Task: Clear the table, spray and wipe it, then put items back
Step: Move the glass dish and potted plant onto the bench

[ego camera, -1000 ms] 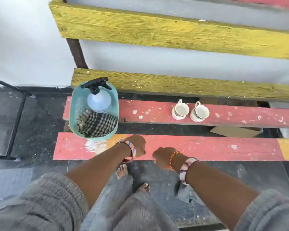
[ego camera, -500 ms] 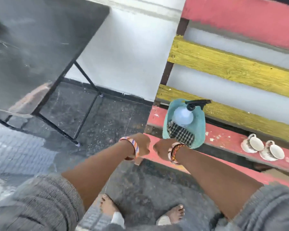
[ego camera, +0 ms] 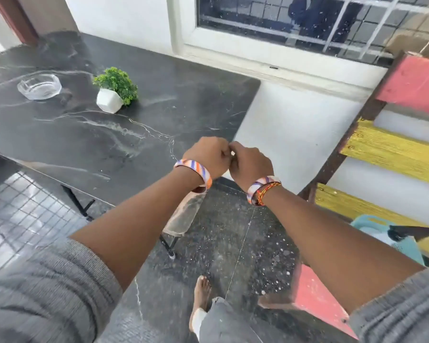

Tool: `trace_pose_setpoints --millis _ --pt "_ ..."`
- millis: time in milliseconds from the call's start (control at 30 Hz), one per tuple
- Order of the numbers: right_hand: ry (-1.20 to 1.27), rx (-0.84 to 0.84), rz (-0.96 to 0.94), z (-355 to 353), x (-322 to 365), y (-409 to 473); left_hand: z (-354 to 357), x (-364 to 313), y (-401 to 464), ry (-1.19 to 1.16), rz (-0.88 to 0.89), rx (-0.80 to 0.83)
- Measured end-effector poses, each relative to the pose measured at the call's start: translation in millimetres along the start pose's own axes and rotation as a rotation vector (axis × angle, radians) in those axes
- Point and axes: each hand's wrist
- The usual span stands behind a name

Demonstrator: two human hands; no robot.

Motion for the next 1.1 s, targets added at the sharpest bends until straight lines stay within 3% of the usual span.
trace_pose_setpoints --millis 67,267,500,633,800,900,1100 --pt "0.046 -0.038 -0.003 0.1 25.4 36.8 -23.6 29.8 13.4 -0.054 -0.021 -0.082" --pt "0.168 -0.025 -0.041 13.9 94.1 141.6 -76.8 129.5 45.5 -0.101 0.03 -0.129" --pt "0.288 -0.002 -0.095 44.4 190.0 234.2 -130.1 242.1 53.6 -0.157 -0.065 -0.427" --pt "0.367 -0.036 0.042 60.4 235.3 270.4 -160.5 310.1 60.2 -0.128 -0.256 -0.543" --pt "0.376 -0.066 0.335 84.0 278.3 297.0 -191.0 403.0 66.9 -0.09 -0.514 -0.495" --pt "0.398 -0.108 0.475 92.7 289.9 303.2 -210.0 445.5 68.7 -0.075 -0.671 -0.379" --pt "0.394 -0.206 0.614 98.8 305.6 315.4 -233.8 497.8 70.3 -0.079 -0.674 -0.133"
Point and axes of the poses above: each hand's wrist, its own y-axis towards the middle knuckle, its own z-axis out of the palm, x = y × z, and after that the axes turned 10 degrees about x, right-handed
